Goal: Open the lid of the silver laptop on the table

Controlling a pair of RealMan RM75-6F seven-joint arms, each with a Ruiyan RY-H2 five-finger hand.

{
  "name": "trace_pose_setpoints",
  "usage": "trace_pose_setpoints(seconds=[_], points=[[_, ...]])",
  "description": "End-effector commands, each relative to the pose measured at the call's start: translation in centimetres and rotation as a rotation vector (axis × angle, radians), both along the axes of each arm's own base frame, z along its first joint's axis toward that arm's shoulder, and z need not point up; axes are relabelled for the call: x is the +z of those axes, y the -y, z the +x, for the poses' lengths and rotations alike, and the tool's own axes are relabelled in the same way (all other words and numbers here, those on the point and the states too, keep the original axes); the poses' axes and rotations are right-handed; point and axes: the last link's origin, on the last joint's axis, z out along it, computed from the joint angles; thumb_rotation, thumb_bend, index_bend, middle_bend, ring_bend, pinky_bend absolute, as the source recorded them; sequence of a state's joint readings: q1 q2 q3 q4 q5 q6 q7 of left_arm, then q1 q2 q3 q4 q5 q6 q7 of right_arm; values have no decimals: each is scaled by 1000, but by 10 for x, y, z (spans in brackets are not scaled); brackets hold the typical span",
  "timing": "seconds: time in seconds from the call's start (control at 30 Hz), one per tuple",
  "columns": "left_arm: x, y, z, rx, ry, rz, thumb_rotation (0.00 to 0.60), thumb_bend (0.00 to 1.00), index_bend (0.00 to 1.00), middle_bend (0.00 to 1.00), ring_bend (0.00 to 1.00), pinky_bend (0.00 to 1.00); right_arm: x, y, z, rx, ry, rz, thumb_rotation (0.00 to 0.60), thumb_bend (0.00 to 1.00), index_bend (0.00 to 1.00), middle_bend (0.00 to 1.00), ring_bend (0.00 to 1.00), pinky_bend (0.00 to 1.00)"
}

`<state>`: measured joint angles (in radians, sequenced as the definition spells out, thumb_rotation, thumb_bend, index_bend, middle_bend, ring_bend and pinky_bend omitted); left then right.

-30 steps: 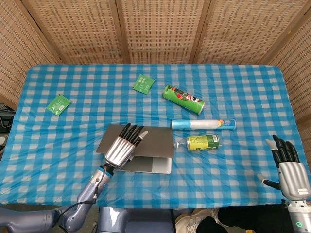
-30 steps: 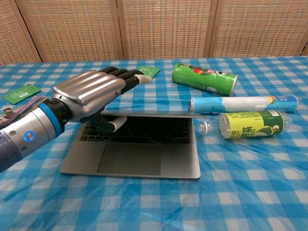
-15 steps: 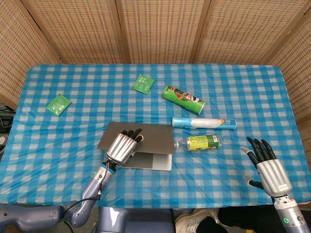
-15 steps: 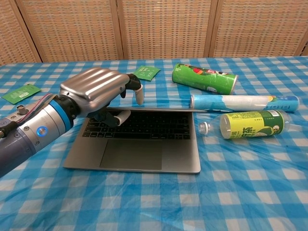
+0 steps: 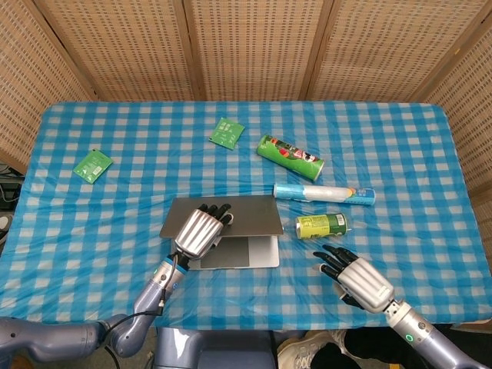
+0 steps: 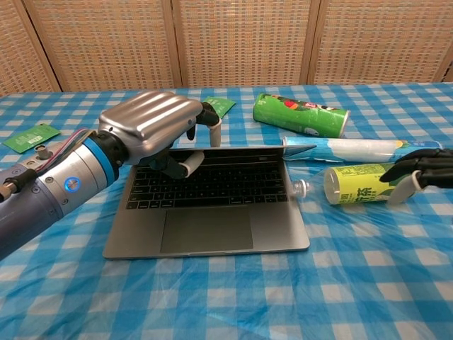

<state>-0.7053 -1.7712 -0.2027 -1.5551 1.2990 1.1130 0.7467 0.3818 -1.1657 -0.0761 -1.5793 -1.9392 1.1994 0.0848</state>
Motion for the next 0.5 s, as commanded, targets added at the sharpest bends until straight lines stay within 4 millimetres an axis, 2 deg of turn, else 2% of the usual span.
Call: trace_pose_setpoints(seconds=[0.03,0.17,0.5], points=[[1,0,2,-5,3,0,600,546,430,268,376,452,-16,8,12,45,-36,59,600,856,247,193,115,243],[4,0,5,-10,4,7,600,547,432,268,376,452,-38,19,30,54,-58,127,600,881,247,193,115,243],[10,1,7,-10,21,-5,600,546,435,268,376,452,-79,43,58,21,-106,167,600,892,247,195,119,243]])
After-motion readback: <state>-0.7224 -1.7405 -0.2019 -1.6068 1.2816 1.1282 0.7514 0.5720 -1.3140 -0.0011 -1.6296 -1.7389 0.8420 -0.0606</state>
